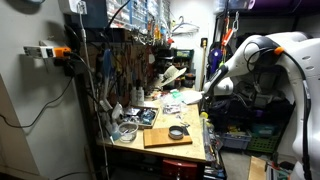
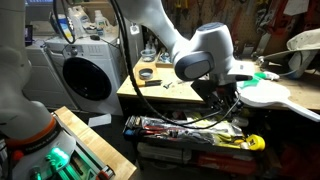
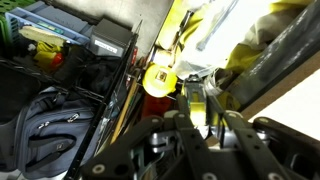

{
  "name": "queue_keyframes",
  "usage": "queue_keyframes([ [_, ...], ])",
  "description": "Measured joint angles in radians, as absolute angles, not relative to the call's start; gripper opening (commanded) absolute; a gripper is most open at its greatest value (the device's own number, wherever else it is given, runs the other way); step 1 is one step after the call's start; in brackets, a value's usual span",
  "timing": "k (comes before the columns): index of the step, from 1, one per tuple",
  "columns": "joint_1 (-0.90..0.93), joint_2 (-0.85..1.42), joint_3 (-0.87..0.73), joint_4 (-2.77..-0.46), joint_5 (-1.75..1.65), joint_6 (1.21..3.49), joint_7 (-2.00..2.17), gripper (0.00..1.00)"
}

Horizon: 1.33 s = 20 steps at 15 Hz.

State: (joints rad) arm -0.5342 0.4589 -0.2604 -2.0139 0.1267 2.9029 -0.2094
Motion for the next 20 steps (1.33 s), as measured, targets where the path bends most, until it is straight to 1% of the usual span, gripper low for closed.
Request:
queue_keyframes([
  [5,-0.512,0.283,-0.246,-2.277,0.126,3.1,-0.222,0.06],
  [8,-0.522,0.19,-0.197,-2.41,0.128,3.207,-0.258,0.06],
  [10,-0.559,0.135,-0.113,-2.472,0.129,3.255,-0.291,0.06],
  [13,-0.624,0.066,0.054,-2.516,0.127,3.259,-0.314,0.06],
  [16,-0.649,0.044,0.197,-2.513,0.147,3.214,-0.341,0.06],
  [18,-0.657,0.049,0.282,-2.495,0.222,3.161,-0.417,0.06],
  [19,-0.665,0.054,0.322,-2.479,0.284,3.115,-0.479,0.24],
  [20,-0.676,0.057,0.356,-2.459,0.345,3.058,-0.544,0.24],
])
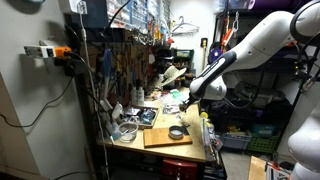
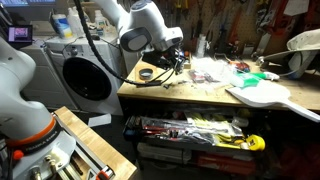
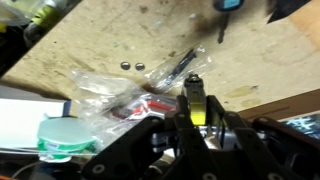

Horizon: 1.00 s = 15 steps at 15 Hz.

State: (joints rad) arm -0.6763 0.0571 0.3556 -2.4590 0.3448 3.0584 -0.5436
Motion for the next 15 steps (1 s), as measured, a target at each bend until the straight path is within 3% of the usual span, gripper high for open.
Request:
queue_keyframes([
  [9,-0.716,0.073,0.393,-2.414,0.413,2.983,-0.644,0.24],
  [10,-0.716,0.073,0.394,-2.414,0.413,2.983,-0.644,0.06],
  [15,-0.713,0.089,0.428,-2.379,0.427,2.947,-0.72,0.06],
])
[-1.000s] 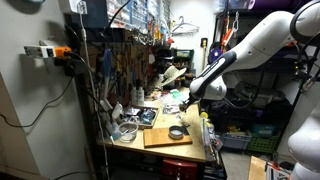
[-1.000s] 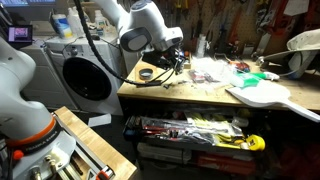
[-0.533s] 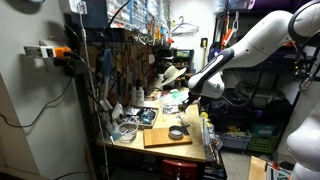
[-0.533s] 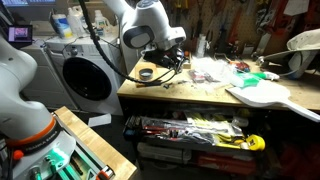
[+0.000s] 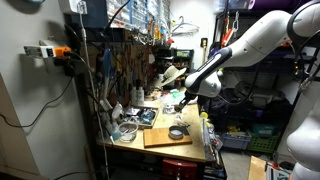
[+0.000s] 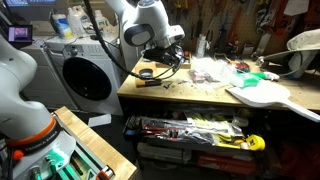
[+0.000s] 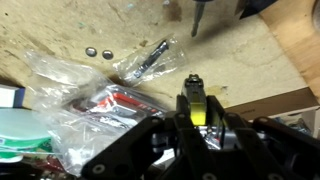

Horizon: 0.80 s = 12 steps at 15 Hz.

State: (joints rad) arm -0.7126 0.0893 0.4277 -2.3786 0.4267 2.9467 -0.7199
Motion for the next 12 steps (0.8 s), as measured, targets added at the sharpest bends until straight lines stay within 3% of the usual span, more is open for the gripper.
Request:
queue_keyframes([
  [10,-0.691,0.211,0.449,-2.259,0.385,2.816,-0.824,0.06],
  [12,-0.634,0.234,0.396,-2.245,0.384,2.8,-0.857,0.06],
])
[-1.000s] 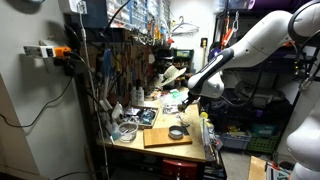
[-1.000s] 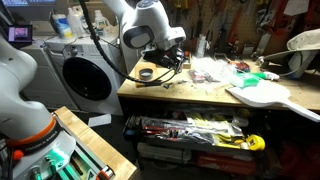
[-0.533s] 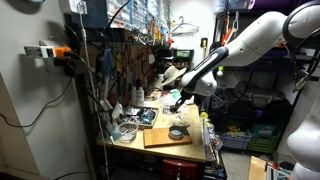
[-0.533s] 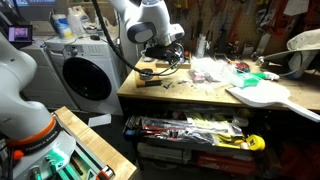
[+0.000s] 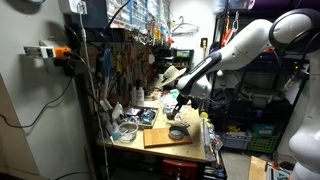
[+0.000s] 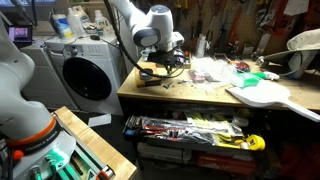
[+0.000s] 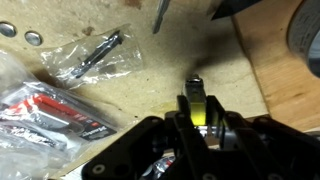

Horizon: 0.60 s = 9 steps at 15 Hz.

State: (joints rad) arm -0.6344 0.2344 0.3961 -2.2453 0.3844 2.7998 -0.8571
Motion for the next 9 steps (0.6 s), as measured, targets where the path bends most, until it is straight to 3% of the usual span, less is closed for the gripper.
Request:
queue_keyframes([
  [8,-0.444,0.281,0.254,-2.212,0.386,2.798,-0.988,0.06],
  [9,-0.427,0.281,0.24,-2.209,0.382,2.798,-0.992,0.49],
])
